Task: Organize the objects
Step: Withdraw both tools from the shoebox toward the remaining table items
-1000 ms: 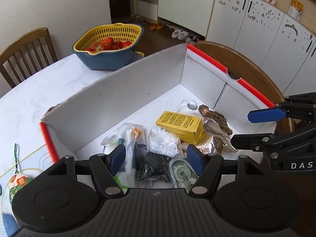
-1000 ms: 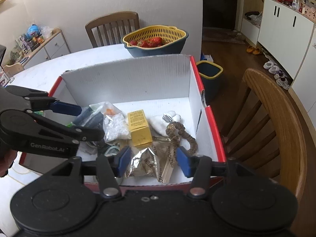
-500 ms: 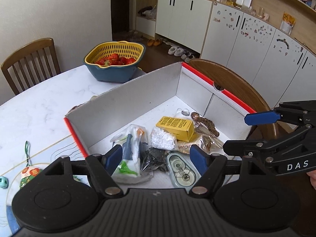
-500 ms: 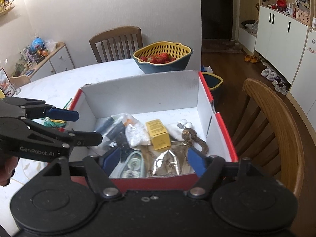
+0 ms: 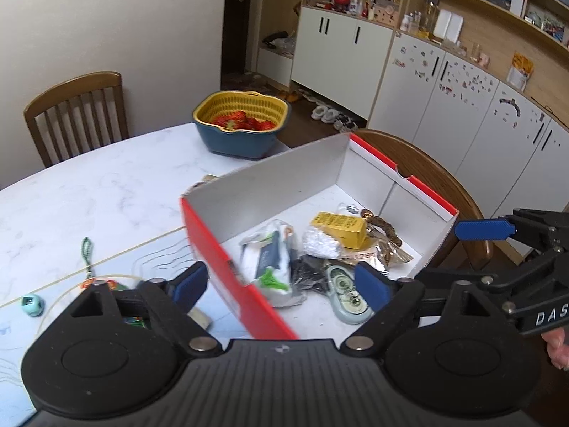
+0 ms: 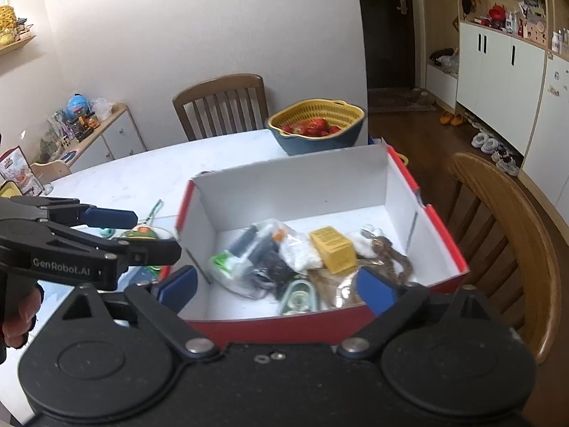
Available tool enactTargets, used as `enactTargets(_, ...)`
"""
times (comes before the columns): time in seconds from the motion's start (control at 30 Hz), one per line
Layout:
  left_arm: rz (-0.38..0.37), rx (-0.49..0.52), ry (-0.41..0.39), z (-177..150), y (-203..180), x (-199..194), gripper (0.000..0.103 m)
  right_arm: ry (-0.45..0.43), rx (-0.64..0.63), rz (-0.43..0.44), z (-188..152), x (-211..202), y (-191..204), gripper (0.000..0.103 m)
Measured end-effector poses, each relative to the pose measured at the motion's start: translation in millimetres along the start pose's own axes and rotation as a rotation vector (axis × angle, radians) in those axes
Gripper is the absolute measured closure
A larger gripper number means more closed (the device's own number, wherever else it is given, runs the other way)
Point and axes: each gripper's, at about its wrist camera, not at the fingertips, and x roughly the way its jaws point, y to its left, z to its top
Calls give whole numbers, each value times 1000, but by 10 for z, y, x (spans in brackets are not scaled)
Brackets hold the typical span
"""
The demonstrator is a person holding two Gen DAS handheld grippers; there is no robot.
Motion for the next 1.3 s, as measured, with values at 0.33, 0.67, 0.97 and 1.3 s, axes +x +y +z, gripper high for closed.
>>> enactTargets(0.33,15,-19,-59,-138,462,-348,1,-5,-38,31,-40,49,592,6)
enactTargets(0.67,59,-53,-62,-329,1097,-510,1,24,-77,68,-51,241,1146,6)
enactTargets(0.97,83,-79,-43,-513,1610,-510,1,65,-115,78,-73,499,1577,6)
enactTargets(1.3,108,-135,-21,-703,2123,-349,1,116,-146,39,-84,890,1876,10)
